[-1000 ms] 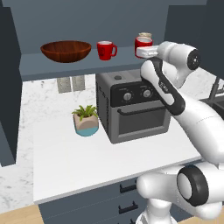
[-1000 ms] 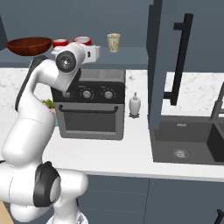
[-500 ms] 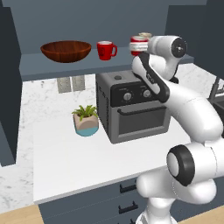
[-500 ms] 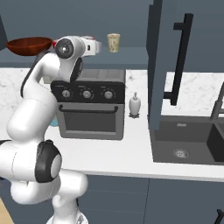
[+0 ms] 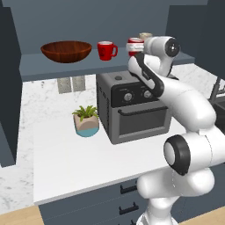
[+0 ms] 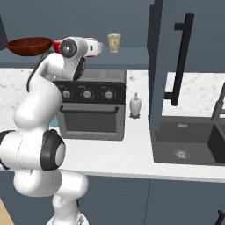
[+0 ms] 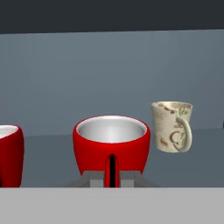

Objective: Gather all objects into one cabinet and sort the glasses and bowls to opposite sides.

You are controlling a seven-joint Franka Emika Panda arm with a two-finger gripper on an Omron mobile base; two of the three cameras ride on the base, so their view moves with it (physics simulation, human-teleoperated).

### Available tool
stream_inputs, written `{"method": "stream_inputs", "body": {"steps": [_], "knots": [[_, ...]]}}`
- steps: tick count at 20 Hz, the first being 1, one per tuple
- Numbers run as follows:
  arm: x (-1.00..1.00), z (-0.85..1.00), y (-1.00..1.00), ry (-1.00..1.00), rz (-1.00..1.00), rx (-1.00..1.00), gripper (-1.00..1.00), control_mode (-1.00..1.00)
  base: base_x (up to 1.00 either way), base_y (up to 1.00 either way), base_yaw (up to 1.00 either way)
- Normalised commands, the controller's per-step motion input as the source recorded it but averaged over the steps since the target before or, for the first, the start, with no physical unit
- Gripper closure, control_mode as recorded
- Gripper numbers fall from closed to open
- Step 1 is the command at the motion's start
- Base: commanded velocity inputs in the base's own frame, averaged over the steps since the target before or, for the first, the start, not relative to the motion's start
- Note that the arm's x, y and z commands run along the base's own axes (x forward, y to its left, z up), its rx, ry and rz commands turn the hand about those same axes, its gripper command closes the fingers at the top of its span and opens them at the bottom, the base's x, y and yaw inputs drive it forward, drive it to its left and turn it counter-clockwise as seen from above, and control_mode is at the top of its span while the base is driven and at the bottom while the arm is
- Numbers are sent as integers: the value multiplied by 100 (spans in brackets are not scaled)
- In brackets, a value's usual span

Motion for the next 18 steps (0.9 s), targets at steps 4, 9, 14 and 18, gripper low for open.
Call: {"method": "stream_inputs", "body": {"steps": [4, 9, 14, 18], "knots": [[11, -15, 0, 0, 0, 0, 100, -100, 0, 0, 0], [22, -13, 0, 0, 0, 0, 100, -100, 0, 0, 0], [34, -9, 0, 0, 0, 0, 100, -100, 0, 0, 0], [42, -9, 0, 2, -2, 0, 100, -100, 0, 0, 0]]}}
